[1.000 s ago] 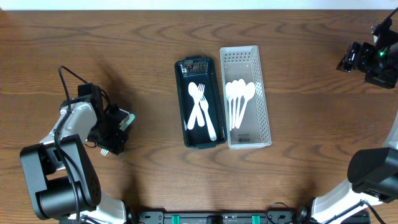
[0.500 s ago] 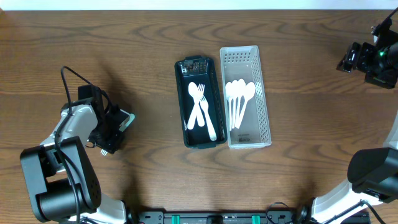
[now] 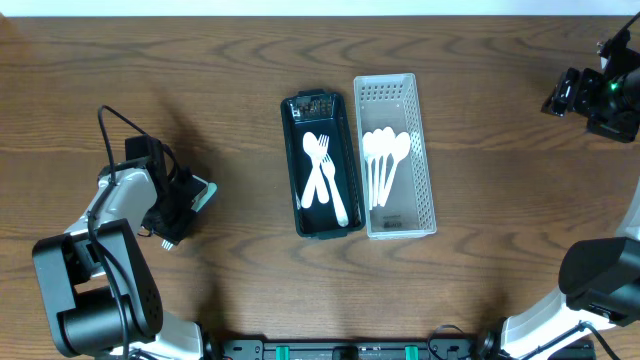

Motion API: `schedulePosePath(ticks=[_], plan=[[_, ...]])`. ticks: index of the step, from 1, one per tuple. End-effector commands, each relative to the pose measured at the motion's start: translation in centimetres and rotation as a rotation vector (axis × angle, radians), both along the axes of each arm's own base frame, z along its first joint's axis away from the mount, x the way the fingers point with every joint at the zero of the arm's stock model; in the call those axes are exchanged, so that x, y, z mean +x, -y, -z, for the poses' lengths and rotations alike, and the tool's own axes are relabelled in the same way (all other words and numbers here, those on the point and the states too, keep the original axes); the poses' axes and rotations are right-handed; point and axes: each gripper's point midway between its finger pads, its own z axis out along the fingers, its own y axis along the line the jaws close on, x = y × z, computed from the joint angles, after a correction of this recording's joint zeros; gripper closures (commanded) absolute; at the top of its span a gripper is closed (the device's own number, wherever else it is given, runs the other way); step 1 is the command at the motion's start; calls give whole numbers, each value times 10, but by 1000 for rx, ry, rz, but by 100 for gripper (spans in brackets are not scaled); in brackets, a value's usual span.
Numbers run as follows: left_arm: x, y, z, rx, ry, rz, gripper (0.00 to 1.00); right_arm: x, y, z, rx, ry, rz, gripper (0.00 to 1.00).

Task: Pack container
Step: 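Grasp the pale teal fork with the left gripper and lift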

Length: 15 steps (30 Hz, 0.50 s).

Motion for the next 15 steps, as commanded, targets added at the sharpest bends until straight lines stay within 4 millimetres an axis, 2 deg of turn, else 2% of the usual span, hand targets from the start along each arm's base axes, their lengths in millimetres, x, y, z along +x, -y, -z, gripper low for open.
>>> schedulePosePath(ticks=[1, 12, 15], plan=[[-7, -1, 6, 10, -19, -2, 59, 1, 3, -7, -17, 25, -12, 15], [-2, -3, 6, 16, 1, -2, 74, 1, 3, -7, -17, 24, -12, 15], [-2, -3, 6, 16, 2, -3, 75, 1, 3, -7, -17, 24, -12, 15]])
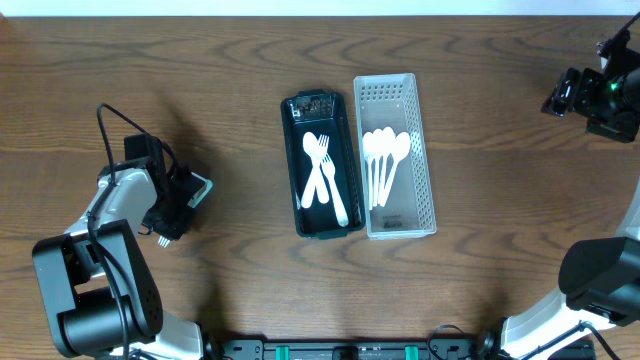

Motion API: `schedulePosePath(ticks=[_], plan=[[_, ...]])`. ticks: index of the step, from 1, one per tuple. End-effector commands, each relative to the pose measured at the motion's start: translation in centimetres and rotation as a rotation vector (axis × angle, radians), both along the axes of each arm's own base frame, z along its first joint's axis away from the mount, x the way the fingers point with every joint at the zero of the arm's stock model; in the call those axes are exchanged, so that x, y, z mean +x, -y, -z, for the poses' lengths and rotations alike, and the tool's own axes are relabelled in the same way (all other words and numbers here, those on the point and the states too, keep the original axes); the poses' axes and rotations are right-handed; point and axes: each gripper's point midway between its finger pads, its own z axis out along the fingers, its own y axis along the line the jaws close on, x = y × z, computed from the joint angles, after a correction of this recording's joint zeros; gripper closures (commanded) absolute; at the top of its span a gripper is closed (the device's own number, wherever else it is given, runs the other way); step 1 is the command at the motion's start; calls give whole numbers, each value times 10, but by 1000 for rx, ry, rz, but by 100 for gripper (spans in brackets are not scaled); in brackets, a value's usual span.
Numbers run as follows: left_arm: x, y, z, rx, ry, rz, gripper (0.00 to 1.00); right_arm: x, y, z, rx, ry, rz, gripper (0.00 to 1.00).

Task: Pack container
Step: 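Grasp the pale teal fork with the left gripper and lift, then carry the teal fork right and lower it into the black basket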

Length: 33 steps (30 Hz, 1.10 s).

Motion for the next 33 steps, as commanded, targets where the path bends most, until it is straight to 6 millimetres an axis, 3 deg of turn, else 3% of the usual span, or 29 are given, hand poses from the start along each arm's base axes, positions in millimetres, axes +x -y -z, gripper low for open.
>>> schedulePosePath(ticks=[1, 7, 15, 18, 21, 28, 33], plan=[[-8, 0, 7, 3, -24, -3, 76, 1, 3, -7, -17, 24, -12, 15], [0, 1, 1, 10, 4, -11, 78, 1, 3, -7, -17, 25, -12, 15], [25, 9, -26, 18, 93, -67, 78, 1, 3, -7, -17, 25, -12, 15], [38, 19, -40, 11, 129, -53, 94, 2, 3, -7, -17, 26, -12, 15], [56, 34, -61, 9, 177, -54, 94, 2, 3, -7, -18, 28, -12, 15], [107, 92, -134, -62, 375, -241, 94, 2, 3, -7, -17, 28, -12, 15], [120, 164, -186, -163, 467, -260, 94, 1, 3, -7, -16, 25, -12, 15]])
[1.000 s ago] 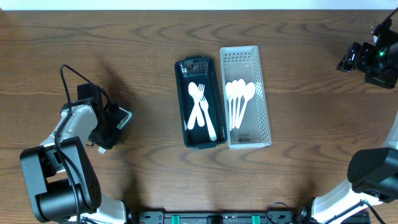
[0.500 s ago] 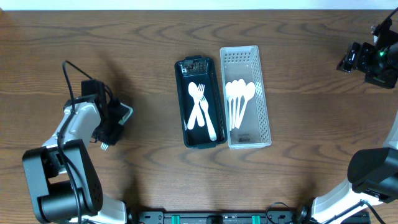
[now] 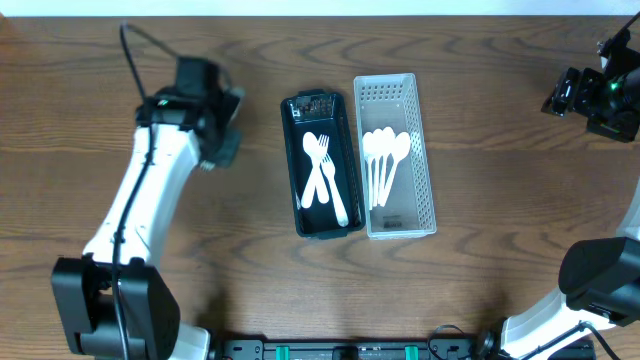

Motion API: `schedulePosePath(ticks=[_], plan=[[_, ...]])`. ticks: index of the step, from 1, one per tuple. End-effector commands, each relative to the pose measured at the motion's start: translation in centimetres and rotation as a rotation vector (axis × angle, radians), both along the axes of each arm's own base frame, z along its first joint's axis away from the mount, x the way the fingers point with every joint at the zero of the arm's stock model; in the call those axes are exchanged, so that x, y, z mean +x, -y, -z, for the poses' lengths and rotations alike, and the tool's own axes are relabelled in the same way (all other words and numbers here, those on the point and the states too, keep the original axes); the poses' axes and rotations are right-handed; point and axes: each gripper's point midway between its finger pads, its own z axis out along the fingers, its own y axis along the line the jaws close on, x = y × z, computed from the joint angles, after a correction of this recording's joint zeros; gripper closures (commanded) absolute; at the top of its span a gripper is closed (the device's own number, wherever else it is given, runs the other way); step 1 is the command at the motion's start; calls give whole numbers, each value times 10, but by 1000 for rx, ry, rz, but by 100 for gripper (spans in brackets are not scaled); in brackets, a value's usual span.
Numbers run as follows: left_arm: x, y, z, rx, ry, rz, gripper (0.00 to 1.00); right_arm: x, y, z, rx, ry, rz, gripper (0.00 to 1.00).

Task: Pack container
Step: 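Carry the teal fork right and lower it into the black basket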

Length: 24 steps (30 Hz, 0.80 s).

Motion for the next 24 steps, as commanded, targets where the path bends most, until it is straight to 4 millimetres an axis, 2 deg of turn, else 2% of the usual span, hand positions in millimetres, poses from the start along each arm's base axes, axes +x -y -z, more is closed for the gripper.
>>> schedulePosePath(ticks=[1, 5, 7, 9, 16, 24], plan=[[4, 49, -43, -111, 96, -84, 94, 1, 3, -7, -15, 22, -11, 15], [-3, 109, -72, -262, 129, -113, 94, 1, 3, -7, -15, 22, -11, 15], [-10, 133, -74, -350, 108, -144, 94, 1, 3, -7, -14, 22, -8, 15], [-17, 148, -70, -403, 67, -187, 94, 1, 3, -7, -13, 22, -4, 15], [-17, 159, -35, -406, -24, -322, 94, -1, 2, -7, -11, 16, -4, 15], [-17, 171, 37, -342, -205, -378, 94, -2, 2, -6, -9, 11, -1, 15]])
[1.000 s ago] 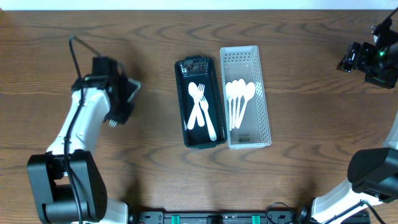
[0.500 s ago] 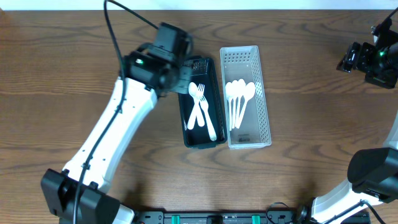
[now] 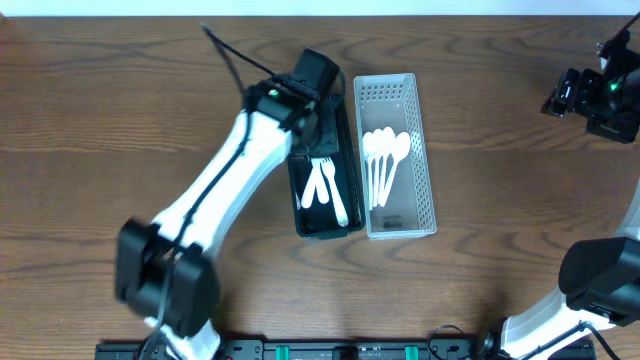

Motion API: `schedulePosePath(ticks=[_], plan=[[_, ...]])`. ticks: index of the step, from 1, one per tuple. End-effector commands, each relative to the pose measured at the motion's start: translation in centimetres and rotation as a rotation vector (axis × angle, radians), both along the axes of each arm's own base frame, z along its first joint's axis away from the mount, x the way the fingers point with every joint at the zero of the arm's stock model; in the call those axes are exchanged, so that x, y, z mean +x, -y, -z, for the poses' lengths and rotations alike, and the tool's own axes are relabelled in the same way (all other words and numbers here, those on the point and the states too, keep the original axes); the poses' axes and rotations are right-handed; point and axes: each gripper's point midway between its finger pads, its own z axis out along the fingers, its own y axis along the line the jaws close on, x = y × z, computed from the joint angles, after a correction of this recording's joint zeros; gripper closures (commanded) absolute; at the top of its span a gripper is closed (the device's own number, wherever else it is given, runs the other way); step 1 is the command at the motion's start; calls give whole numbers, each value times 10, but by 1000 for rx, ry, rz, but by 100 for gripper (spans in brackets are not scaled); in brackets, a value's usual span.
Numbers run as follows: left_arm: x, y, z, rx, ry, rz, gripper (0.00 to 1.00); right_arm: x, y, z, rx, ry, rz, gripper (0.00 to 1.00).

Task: Pack container

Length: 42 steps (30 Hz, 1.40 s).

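A black tray [image 3: 326, 231] in the middle of the table holds white plastic forks and a knife [image 3: 327, 187]. Beside it on the right, a white perforated basket [image 3: 426, 150] holds several white spoons [image 3: 384, 150]. My left arm reaches across from the lower left, with its left gripper [image 3: 322, 118] over the tray's far end. The wrist covers the fingers, so their state does not show. My right gripper [image 3: 572, 95] hangs at the far right edge, well away from both containers, too dark and small to read.
The brown wooden table [image 3: 500, 250] spreads around both containers. The left arm's base [image 3: 165, 280] stands at the front left and the right arm's base [image 3: 600, 280] at the front right.
My left gripper has moved right, from left of the black tray's far end to over that end. The cutlery, both containers and the right arm are as before.
At first my left gripper was low at the table's left side, near its base, and barely shifted. Later the arm was stretched out, with the gripper left of the black tray. Now it is over the tray's far end.
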Motion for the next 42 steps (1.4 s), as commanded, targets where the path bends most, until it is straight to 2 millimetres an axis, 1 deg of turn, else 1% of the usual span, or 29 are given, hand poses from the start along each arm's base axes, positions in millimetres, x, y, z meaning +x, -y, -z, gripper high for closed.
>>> schedulePosePath(ticks=[1, 6, 10, 12, 16, 17, 18, 20, 21, 23, 24, 25, 26, 29, 33, 35, 37, 38, 40, 42], plan=[[-3, 5, 33, 9, -94, -31, 94, 0, 2, -7, -11, 17, -2, 15], [-5, 3, 64, 50, -164, -32, 94, -3, 1, -6, -6, 5, -2, 15], [-8, 2, 79, 70, -200, -33, 93, -3, 1, -6, -6, 5, -2, 15], [-8, 2, 80, 71, -201, -33, 83, -3, 1, -6, -6, 5, -2, 15], [-6, 3, 79, 69, -194, -27, 56, -3, 1, -6, -7, 5, -2, 15], [-5, 1, 80, 81, -185, -8, 49, -3, 1, -6, -7, 5, -2, 15], [-3, -2, 80, 101, -172, 14, 46, -3, 1, -6, -7, 6, -3, 15], [-1, -7, 80, 135, -152, 53, 34, -2, 2, -6, -14, 11, -23, 16], [0, -7, 80, 140, -147, 74, 30, -1, 2, -6, -20, 16, -35, 17], [1, -6, 76, 144, -132, 126, 28, 4, 3, -8, -31, 39, -50, 18], [4, -7, 71, 154, -108, 163, 23, 10, 3, -10, -47, 65, -73, 18], [6, -8, 68, 163, -93, 176, 21, 13, 3, -11, -54, 78, -85, 18], [10, -10, 61, 180, -62, 195, 19, 19, 1, -12, -67, 101, -109, 18], [23, -22, 29, 242, 50, 213, 14, 38, -18, -20, -98, 175, -191, 16], [37, -52, -25, 322, 216, 134, 1, 73, -70, -34, -132, 305, -324, 13], [42, -67, -51, 331, 289, 84, 1, 93, -102, -46, -146, 401, -386, 11], [48, -88, -77, 340, 359, 19, 2, 112, -131, -58, -155, 493, -439, 5], [50, -96, -86, 335, 382, -8, 2, 119, -143, -63, -158, 532, -459, 1], [56, -117, -100, 325, 419, -69, 2, 133, -164, -71, -170, 604, -493, 1], [63, -139, -106, 326, 438, -130, 2, 147, -180, -76, -179, 667, -519, 1]])
